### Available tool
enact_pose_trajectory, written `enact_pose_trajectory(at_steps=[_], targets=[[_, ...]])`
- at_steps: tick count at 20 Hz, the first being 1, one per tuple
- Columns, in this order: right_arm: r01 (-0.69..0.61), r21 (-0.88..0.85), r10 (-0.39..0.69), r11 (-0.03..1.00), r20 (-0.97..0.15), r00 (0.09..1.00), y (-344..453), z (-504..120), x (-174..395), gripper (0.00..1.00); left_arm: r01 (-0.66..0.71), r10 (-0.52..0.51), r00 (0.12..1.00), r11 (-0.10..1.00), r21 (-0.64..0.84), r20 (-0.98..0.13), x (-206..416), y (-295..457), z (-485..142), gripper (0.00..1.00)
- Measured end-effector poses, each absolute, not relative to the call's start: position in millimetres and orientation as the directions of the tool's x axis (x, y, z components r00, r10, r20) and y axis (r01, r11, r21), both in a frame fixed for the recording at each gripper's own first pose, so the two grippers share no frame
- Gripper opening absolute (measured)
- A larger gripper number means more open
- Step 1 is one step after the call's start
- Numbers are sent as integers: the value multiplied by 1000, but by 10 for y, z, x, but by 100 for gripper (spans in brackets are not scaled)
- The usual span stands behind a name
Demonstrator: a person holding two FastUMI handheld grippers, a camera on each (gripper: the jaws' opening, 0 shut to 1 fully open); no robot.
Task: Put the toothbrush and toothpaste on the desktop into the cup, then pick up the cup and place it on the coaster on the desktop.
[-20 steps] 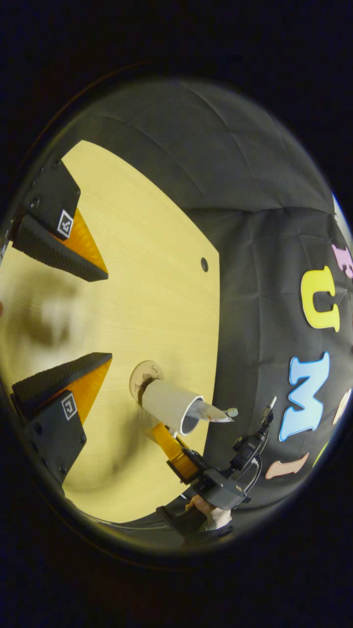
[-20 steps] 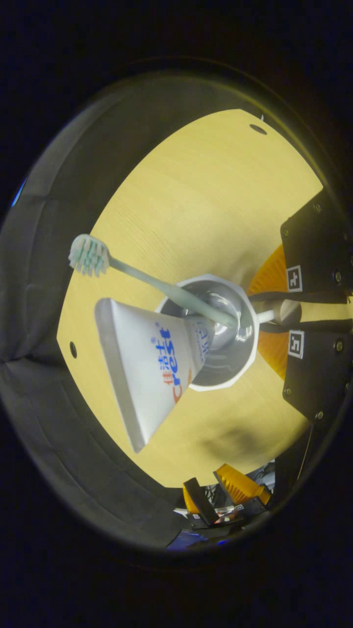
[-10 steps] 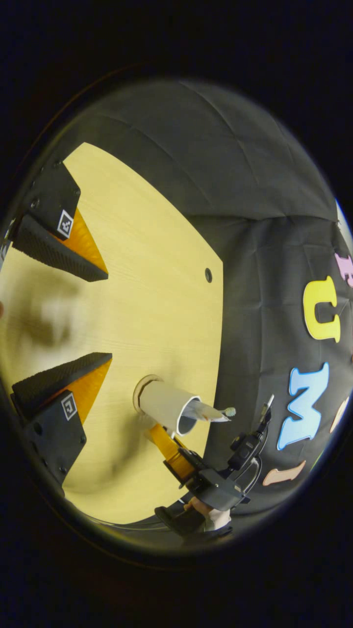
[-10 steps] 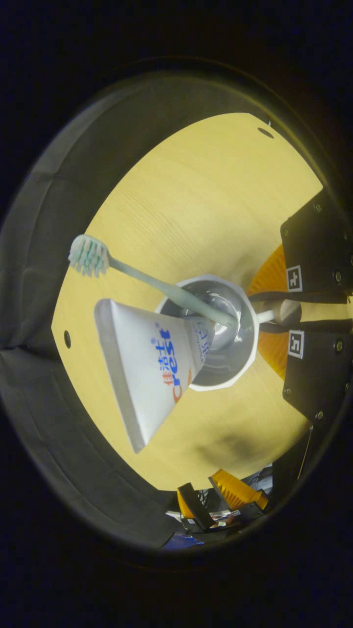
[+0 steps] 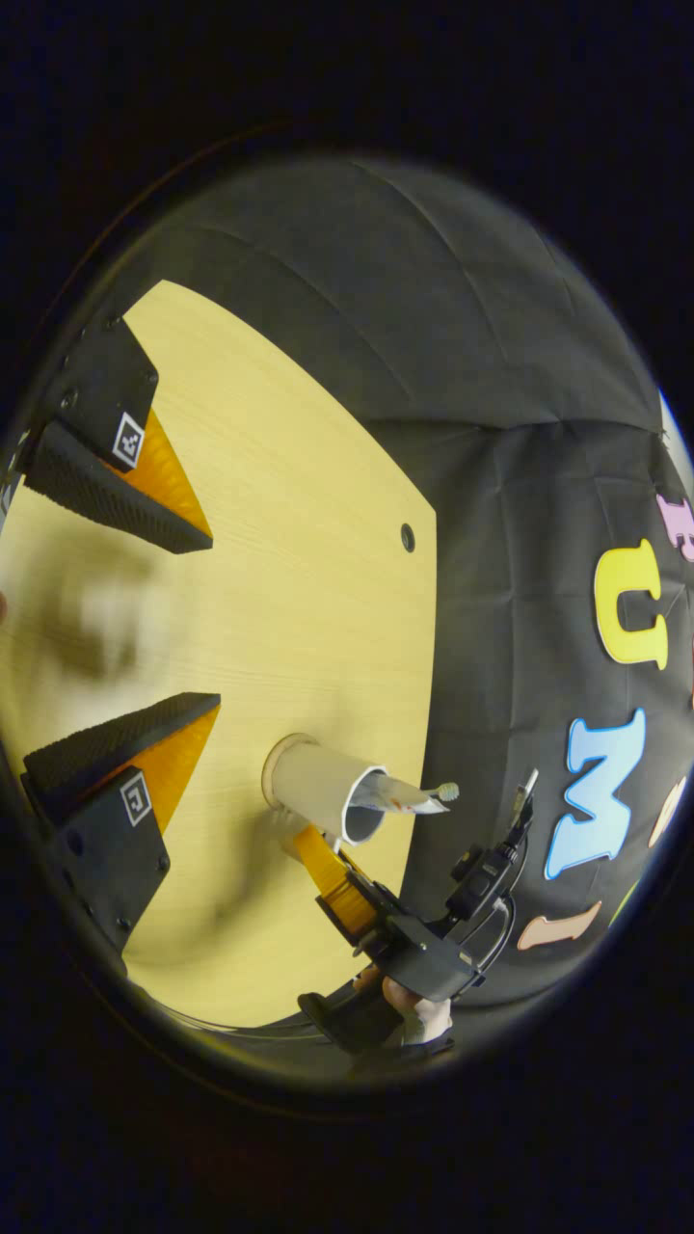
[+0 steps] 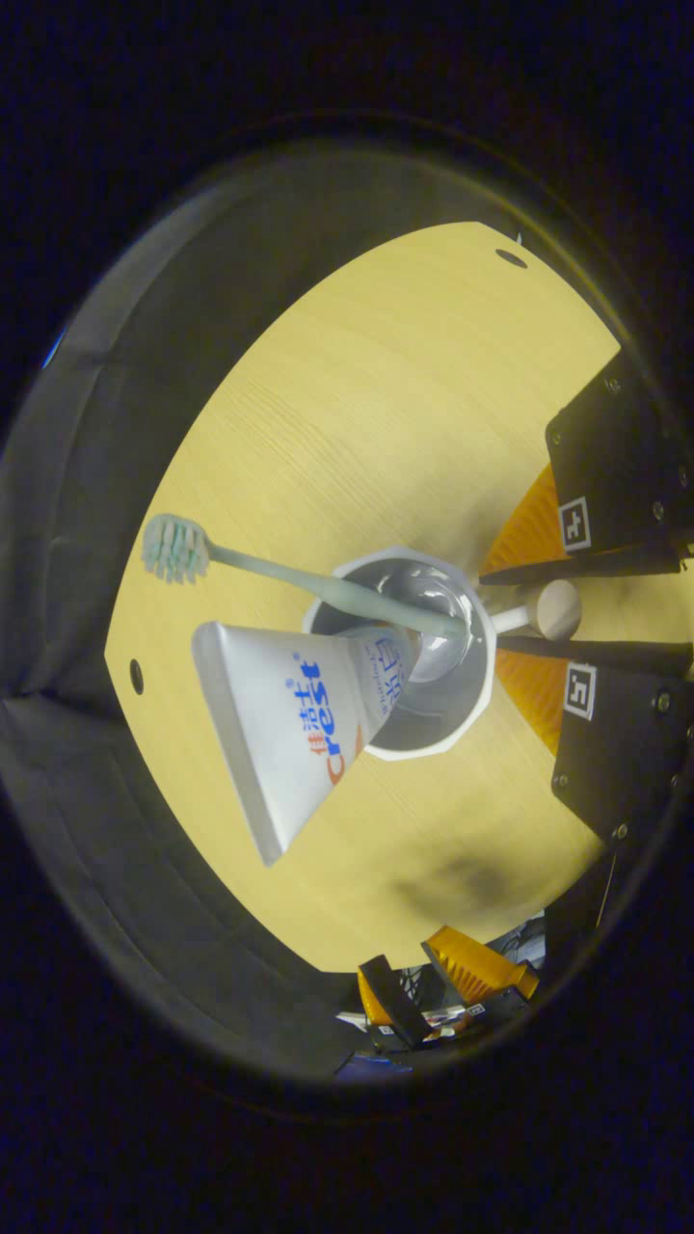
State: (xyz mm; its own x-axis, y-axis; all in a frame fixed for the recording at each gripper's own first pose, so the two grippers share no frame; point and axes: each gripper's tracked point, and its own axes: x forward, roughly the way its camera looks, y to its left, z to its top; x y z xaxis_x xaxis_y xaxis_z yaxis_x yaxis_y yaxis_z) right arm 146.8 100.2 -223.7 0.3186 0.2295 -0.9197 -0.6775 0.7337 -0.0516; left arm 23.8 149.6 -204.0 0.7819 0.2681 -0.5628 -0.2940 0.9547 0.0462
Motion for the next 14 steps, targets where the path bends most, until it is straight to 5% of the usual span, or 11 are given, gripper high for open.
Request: enact_pose_trajectory(at_steps=[1, 9, 14], targets=[[-663, -41, 240, 747, -914, 327, 1004, -2193, 1471, 27, -284, 260, 786, 958, 47, -560, 248, 1488, -2029, 98], [-548, 43, 317, 835, -853, 416, 750, -1867, 1185, 28, -191, 195, 830, 980, 62, -523, 514, 1201, -1821, 98], [-445, -5, 283, 896, -764, 580, 534, -1644, 1093, 28, -149, 166, 878, 986, 72, -448, 741, 1019, -1415, 96]])
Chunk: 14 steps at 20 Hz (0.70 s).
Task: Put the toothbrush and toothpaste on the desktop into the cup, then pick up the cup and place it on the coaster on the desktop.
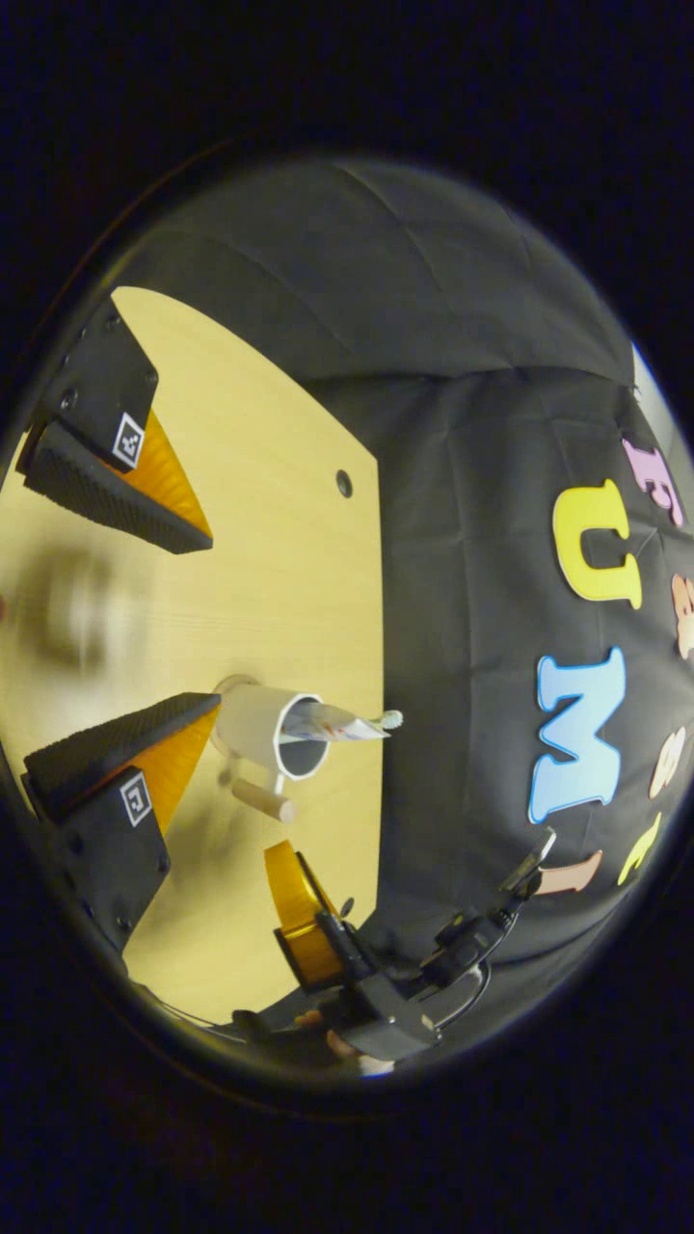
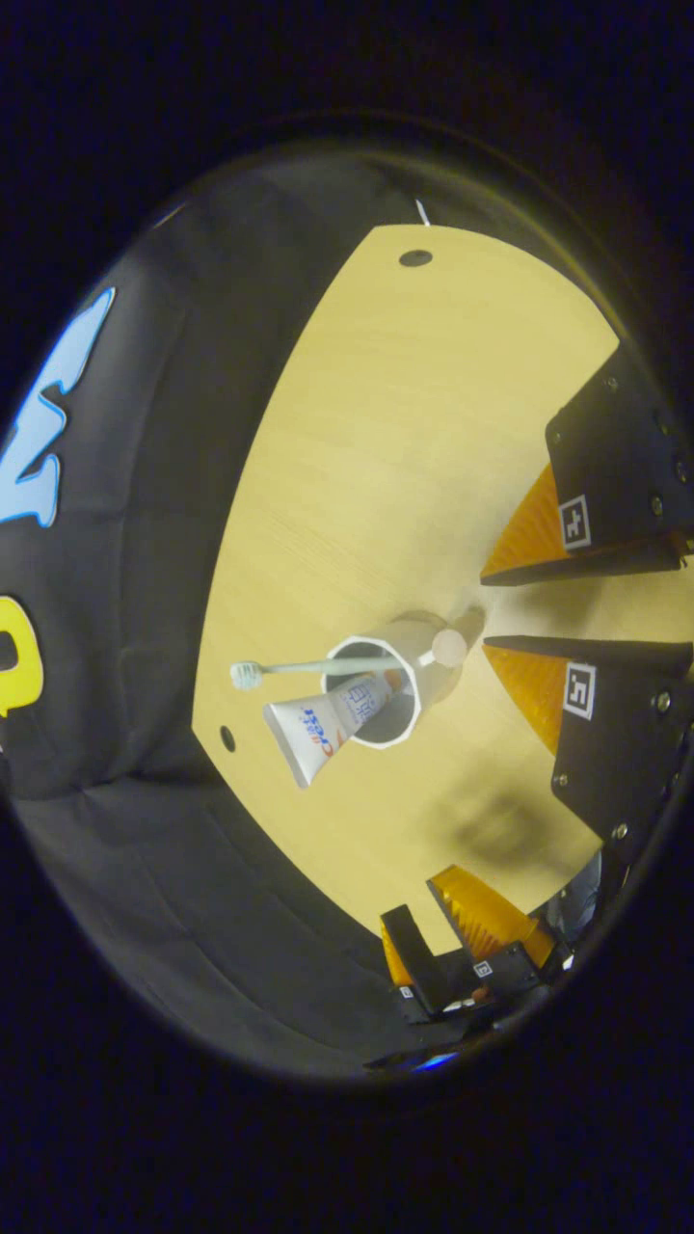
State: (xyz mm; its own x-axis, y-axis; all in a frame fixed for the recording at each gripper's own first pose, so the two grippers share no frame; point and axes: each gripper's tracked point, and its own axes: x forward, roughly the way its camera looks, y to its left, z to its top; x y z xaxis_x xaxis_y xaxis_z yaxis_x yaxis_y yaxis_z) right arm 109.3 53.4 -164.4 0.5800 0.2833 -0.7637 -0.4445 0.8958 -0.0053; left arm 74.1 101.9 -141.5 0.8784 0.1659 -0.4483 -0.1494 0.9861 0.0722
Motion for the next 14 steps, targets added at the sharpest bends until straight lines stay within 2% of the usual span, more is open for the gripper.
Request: enact_pose_trajectory(at_steps=[1, 7, 8, 9, 10, 13, 14], targets=[[-421, -14, 276, 907, -736, 618, 495, -1556, 1058, 28, -144, 161, 889, 987, 72, -428, 794, 985, -1299, 100], [-271, -29, 224, 962, -482, 847, 403, -739, 915, 28, -113, 135, 962, 988, 103, -239, 964, 786, -373, 96], [-242, -25, 209, 970, -426, 880, 392, -548, 887, 28, -111, 131, 971, 988, 107, -200, 966, 727, -213, 98], [-220, -14, 200, 975, -370, 907, 376, -358, 836, 28, -110, 126, 979, 988, 106, -160, 947, 658, -60, 98], [-210, -3, 198, 978, -324, 925, 391, -204, 774, 35, -108, 119, 987, 989, 105, -110, 933, 590, 86, 98], [-194, -19, 186, 981, -214, 959, 366, 102, 554, 35, -98, 99, 995, 989, 106, 2, 819, 366, 461, 99], [-179, -35, 171, 983, -174, 970, 348, 213, 472, 35, -89, 87, 996, 991, 104, 27, 771, 286, 555, 96]])
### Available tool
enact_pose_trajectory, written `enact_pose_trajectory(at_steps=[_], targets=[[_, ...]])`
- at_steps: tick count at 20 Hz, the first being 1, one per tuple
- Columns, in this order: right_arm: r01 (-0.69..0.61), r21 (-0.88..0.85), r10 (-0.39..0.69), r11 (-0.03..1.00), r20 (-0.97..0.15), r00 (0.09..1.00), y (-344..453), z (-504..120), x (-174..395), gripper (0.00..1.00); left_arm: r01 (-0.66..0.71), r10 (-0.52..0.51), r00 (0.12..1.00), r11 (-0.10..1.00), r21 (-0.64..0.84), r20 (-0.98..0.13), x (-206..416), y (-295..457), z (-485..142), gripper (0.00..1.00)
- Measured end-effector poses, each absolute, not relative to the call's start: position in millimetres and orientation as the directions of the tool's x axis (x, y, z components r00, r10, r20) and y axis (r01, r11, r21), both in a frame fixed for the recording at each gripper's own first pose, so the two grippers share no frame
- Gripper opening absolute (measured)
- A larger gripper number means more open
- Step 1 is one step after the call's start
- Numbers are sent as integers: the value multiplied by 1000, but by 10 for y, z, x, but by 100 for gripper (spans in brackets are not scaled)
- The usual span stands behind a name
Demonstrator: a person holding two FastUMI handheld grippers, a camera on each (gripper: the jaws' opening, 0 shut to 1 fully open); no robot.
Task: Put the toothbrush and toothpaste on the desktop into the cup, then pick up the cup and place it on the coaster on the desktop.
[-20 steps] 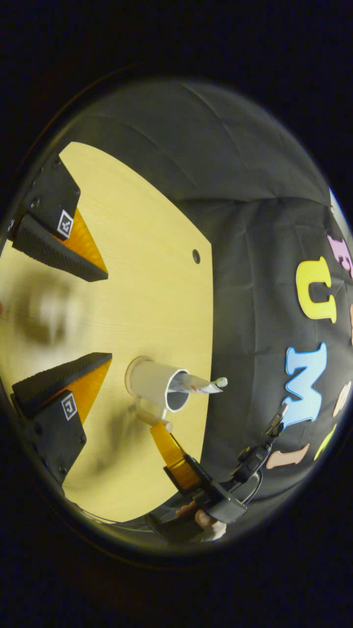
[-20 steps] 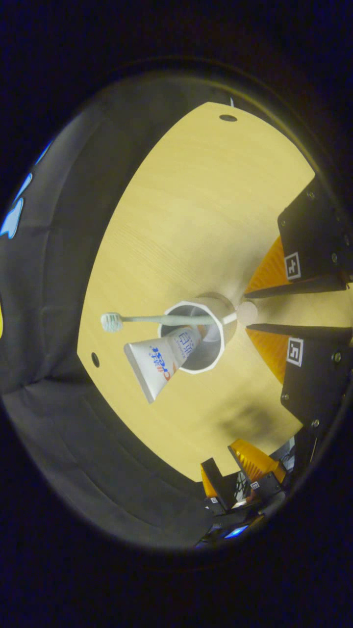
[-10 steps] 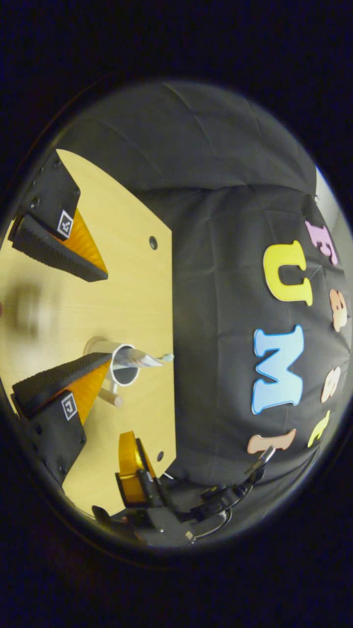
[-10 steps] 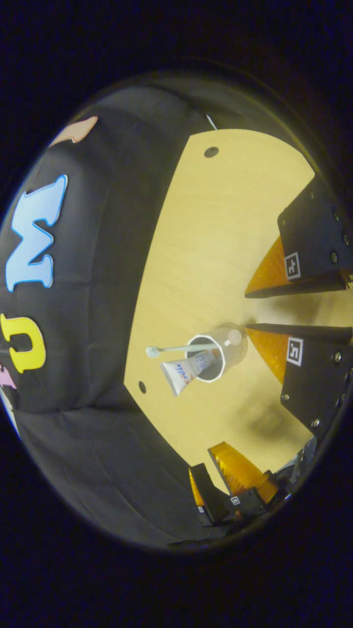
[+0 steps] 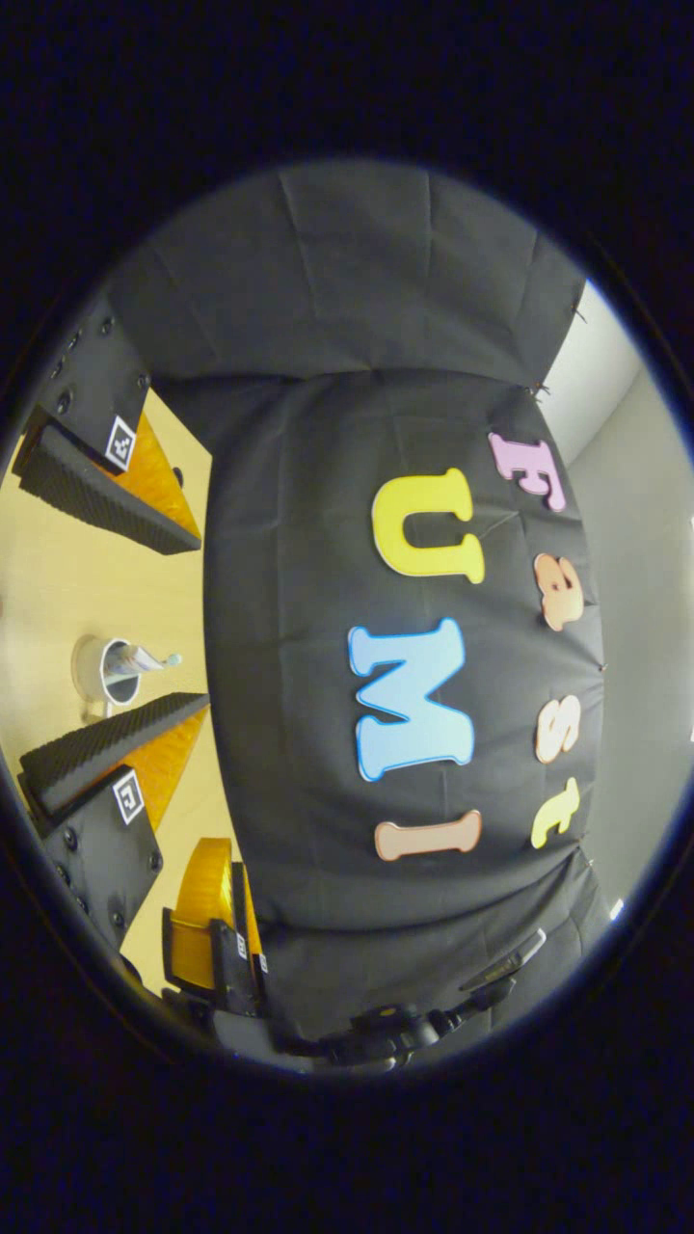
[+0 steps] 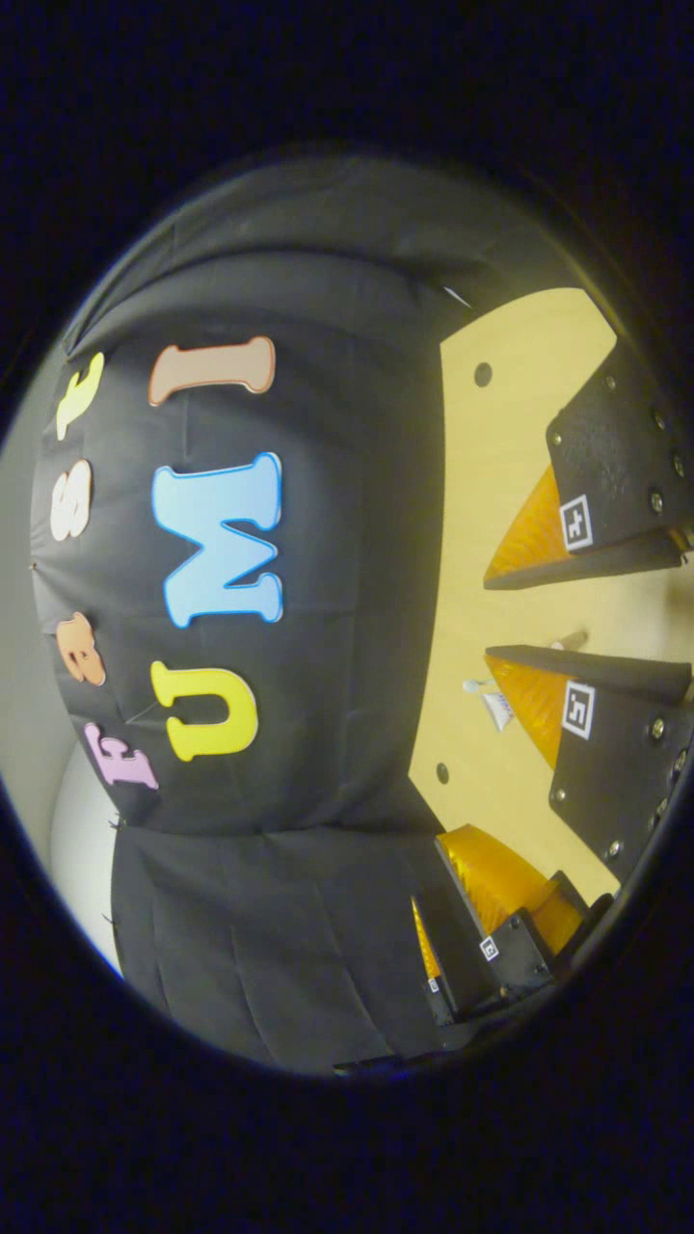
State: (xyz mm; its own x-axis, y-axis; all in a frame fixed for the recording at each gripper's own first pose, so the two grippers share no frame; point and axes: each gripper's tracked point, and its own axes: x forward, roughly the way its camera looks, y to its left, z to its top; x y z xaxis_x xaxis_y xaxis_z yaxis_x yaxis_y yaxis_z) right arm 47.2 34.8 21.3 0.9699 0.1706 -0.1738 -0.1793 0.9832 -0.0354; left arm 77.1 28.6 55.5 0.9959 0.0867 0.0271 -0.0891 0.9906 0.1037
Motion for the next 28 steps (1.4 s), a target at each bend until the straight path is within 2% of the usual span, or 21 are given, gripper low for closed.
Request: enact_pose_trajectory(at_steps=[1, 4, 8, 12, 14, 17, 19, 20, 23, 24, 26, 28], targets=[[-171, -49, 164, 984, -129, 978, 345, 318, 414, 35, -84, 80, 996, 992, 96, 45, 679, 224, 631, 96], [-151, -72, 147, 986, -53, 988, 359, 523, 174, 97, -84, 78, 993, 994, 64, 90, 510, 119, 813, 94], [-117, -61, 117, 991, 5, 993, 289, 567, 64, 97, -93, 81, 986, 993, 72, 148, 326, 65, 946, 99], [-73, -30, 74, 997, 22, 997, 199, 645, -7, 97, -76, 64, 987, 994, 73, 149, 276, 24, 906, 94], [-23, -23, 24, 999, 55, 998, 57, 727, -67, 97, -67, 54, 987, 995, 79, 154, 280, 19, 931, 95], [20, -21, -19, 1000, 75, 997, -8, 783, -144, 97, -33, 18, 990, 995, 98, 141, 301, -82, 887, 94], [47, -17, -45, 999, 75, 996, -17, 842, -245, 96, 1, -15, 990, 995, 101, 138, 350, -197, 877, 99], [56, -12, -55, 998, 77, 996, -15, 867, -297, 96, 14, -28, 990, 995, 102, 136, 361, -245, 867, 94], [94, -16, -92, 995, 68, 993, -94, 822, -307, 97, 56, -67, 991, 993, 100, 114, 423, -371, 813, 96], [112, -15, -111, 994, 64, 992, -152, 824, -321, 97, 69, -79, 992, 993, 100, 102, 464, -423, 777, 94], [157, -20, -155, 987, 88, 984, -462, 822, -433, 97, 87, -96, 991, 992, 94, 98, 520, -522, 754, 94], [241, -71, -226, 968, 169, 959, -1083, 947, -606, 97, 57, -68, 989, 995, 88, 133, 551, -609, 901, 96]])
